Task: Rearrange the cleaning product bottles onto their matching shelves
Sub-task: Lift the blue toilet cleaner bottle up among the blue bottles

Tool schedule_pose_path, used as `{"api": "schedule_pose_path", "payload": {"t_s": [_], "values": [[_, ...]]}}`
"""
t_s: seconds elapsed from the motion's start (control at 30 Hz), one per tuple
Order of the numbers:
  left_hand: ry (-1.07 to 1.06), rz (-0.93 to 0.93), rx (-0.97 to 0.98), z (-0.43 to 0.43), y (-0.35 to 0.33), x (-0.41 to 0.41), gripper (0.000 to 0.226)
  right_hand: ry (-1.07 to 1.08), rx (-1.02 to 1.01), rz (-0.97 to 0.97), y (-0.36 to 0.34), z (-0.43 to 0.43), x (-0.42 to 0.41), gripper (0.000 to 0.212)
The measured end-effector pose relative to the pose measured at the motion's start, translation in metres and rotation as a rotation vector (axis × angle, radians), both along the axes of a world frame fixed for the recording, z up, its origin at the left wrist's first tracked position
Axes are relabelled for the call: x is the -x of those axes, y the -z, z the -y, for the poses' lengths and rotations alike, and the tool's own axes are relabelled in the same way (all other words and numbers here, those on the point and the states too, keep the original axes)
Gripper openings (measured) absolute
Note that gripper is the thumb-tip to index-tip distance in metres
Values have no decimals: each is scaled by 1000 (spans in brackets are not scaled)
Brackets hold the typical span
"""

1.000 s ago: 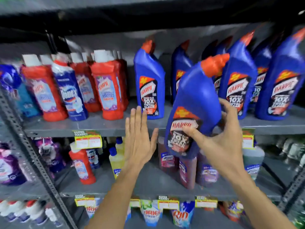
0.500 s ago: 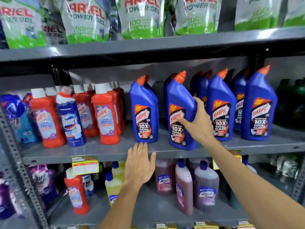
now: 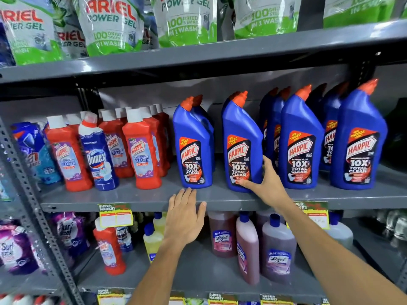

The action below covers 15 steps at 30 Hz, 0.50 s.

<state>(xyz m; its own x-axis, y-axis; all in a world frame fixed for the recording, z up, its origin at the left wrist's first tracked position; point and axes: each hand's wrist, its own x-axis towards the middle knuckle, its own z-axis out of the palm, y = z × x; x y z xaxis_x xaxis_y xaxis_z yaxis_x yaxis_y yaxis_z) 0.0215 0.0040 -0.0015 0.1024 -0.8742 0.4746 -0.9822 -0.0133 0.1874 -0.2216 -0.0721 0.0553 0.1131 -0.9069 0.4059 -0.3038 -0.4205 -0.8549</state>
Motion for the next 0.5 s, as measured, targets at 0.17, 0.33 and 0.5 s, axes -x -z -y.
{"api": "schedule_pose_path", "payload": {"t_s": [0.17,0.33,0.5], "values": [[-5,-20,9,-2,-1,3,63,39,-4,-29,6,6,0,113],[-8,-18,28,-3,0,4,62,86,-31,-11,7,3,-2,104],[-4,-2,41,-3,2,4,61,99,-43,-49,6,3,-3,101]]}}
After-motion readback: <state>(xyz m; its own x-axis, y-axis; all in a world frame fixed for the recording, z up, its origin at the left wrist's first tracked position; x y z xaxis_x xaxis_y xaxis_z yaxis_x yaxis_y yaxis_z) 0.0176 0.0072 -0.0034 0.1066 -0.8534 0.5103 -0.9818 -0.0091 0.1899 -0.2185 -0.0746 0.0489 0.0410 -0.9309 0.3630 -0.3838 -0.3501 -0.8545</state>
